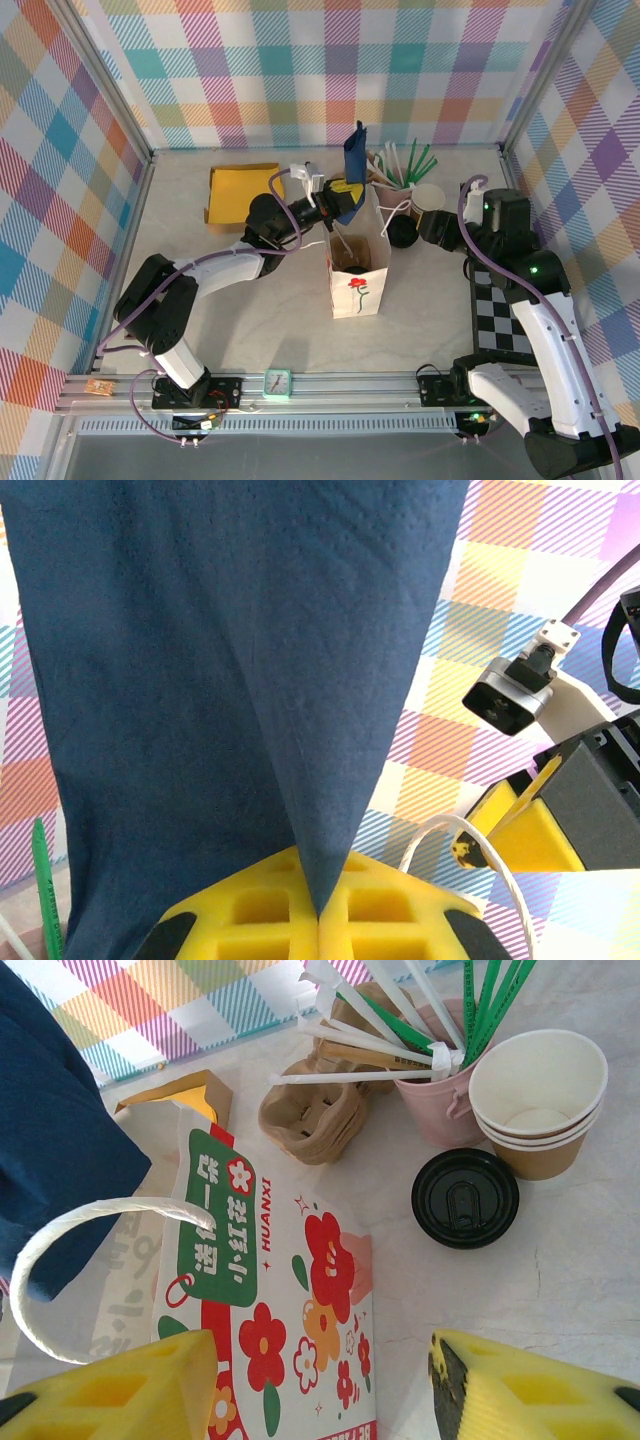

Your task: Pack the takeout coffee

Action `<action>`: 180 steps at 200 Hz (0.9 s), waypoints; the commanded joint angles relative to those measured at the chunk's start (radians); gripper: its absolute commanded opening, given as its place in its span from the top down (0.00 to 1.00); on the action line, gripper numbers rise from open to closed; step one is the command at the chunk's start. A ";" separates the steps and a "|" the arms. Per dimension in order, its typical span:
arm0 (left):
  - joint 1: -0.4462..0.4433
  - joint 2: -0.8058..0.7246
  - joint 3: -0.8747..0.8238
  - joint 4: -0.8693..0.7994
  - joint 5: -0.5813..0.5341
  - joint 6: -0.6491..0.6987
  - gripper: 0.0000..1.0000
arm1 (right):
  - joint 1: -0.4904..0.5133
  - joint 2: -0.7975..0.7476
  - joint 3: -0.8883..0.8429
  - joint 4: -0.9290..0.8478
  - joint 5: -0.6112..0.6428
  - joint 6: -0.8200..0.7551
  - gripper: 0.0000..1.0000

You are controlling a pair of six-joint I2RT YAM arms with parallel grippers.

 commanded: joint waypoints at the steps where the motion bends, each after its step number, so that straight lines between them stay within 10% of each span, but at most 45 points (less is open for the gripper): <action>1: -0.005 -0.004 -0.005 0.039 0.012 0.034 0.95 | -0.003 -0.011 0.015 0.013 -0.019 0.009 0.41; 180: -0.004 -0.007 -0.011 -0.011 0.002 0.081 0.83 | -0.003 -0.017 0.012 0.012 -0.023 0.016 0.41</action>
